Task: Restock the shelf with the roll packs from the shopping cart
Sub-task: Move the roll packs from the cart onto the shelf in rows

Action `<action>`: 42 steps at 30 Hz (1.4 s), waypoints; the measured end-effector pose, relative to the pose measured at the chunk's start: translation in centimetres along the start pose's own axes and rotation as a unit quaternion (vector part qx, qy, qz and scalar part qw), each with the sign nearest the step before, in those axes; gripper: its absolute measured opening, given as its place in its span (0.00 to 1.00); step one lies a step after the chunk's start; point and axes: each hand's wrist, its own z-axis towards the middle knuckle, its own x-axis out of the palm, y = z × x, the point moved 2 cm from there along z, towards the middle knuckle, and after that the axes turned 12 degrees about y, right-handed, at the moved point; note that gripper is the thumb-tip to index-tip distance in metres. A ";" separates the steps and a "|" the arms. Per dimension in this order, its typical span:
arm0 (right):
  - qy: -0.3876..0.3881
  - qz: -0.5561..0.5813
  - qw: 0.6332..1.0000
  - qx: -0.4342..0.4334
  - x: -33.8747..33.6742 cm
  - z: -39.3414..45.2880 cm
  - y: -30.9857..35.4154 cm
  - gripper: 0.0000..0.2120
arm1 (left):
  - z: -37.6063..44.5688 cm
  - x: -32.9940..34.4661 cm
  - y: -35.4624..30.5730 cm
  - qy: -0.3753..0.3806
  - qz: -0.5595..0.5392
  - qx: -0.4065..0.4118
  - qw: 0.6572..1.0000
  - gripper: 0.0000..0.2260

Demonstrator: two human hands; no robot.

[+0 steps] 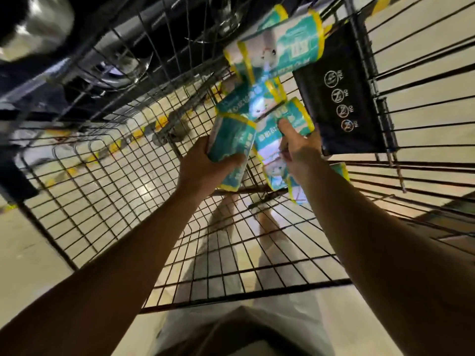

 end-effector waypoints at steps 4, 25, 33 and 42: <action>0.080 -0.005 0.997 0.019 -1.1 -5.7 2.9 0.15 | -2.6 -0.6 -1.5 0.007 -0.033 0.010 0.999 0.28; 0.261 -0.029 0.951 -0.161 -1.5 -29.9 9.5 0.29 | -21.0 -4.5 -9.5 0.131 -0.368 0.181 0.903 0.24; 0.259 -0.028 0.941 -0.215 -6.0 -34.3 7.3 0.26 | -27.9 0.3 -9.0 0.078 -0.380 0.174 0.905 0.20; 0.262 -0.040 0.925 -0.272 -9.0 -38.8 2.7 0.19 | -35.9 6.6 -5.0 -0.037 -0.378 0.268 0.885 0.28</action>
